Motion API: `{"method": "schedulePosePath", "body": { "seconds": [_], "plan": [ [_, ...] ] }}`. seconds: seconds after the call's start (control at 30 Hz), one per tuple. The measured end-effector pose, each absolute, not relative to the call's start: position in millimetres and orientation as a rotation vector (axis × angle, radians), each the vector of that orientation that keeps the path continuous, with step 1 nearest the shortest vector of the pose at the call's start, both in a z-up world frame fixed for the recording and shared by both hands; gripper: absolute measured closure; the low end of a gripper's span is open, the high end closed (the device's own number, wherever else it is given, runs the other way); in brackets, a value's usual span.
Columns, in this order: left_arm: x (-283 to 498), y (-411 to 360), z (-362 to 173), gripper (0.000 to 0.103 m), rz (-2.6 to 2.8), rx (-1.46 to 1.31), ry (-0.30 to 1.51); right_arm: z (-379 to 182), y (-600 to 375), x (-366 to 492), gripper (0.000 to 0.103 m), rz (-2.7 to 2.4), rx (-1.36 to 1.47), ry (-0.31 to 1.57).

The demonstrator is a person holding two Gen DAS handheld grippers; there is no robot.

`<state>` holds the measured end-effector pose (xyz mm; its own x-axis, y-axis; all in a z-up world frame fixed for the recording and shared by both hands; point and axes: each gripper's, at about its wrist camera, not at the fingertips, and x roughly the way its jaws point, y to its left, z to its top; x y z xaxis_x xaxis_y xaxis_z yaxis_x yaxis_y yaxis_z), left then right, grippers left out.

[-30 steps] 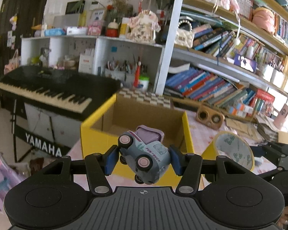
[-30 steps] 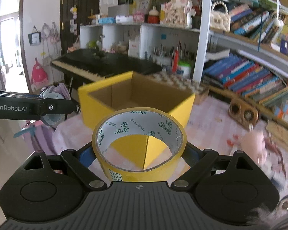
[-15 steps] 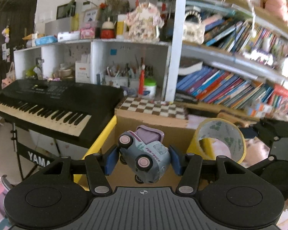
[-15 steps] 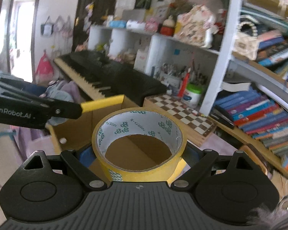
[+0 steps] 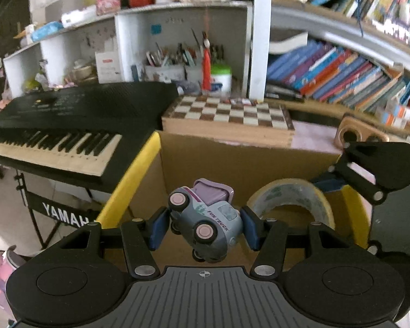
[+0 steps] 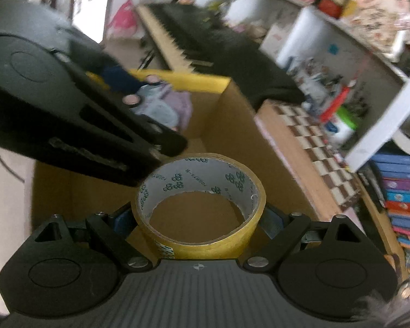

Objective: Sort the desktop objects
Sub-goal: 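Lower both into the yellow box and open both grippers, then lift both tools out of the box and withdraw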

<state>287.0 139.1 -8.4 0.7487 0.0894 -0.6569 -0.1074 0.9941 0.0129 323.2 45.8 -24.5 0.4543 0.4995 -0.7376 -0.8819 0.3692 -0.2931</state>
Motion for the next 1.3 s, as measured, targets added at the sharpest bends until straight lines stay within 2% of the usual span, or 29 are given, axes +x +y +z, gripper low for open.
{"method": "schedulePosePath", "body": {
  "seconds": [0.23, 0.4, 0.67, 0.87, 0.9, 0.97, 1.07, 1.13, 1.3],
  "plan": [
    [306, 135, -23, 0.047, 0.123, -0.020, 0.797, -43, 57, 343, 0.012, 1.023, -0.865, 0.689],
    [307, 119, -22, 0.047, 0.103, -0.023, 0.808, -60, 46, 350, 0.013, 1.050, -1.093, 0.686],
    [320, 82, -30, 0.047, 0.025, 0.021, 0.864, -66, -6, 372, 0.013, 1.051, -1.138, 0.700],
    [326, 78, -32, 0.046, 0.022, 0.036, 0.863, -64, -20, 374, 0.012, 1.018, -1.066, 0.656],
    [325, 78, -31, 0.045, 0.023, 0.037, 0.855, -64, -20, 373, 0.012, 1.011, -1.057, 0.648],
    [324, 78, -28, 0.032, 0.019, 0.039, 0.837, -62, -19, 374, 0.012, 1.009, -1.038, 0.631],
    [318, 75, -20, 0.022, 0.010, 0.041, 0.786, -58, -22, 371, 0.006, 0.997, -1.011, 0.613],
    [312, 73, -13, 0.018, -0.001, 0.040, 0.749, -51, -25, 366, 0.005, 0.989, -0.987, 0.582],
    [290, 66, 9, 0.016, -0.031, 0.037, 0.662, -22, -35, 355, 0.004, 0.933, -0.860, 0.531]
  ]
}}
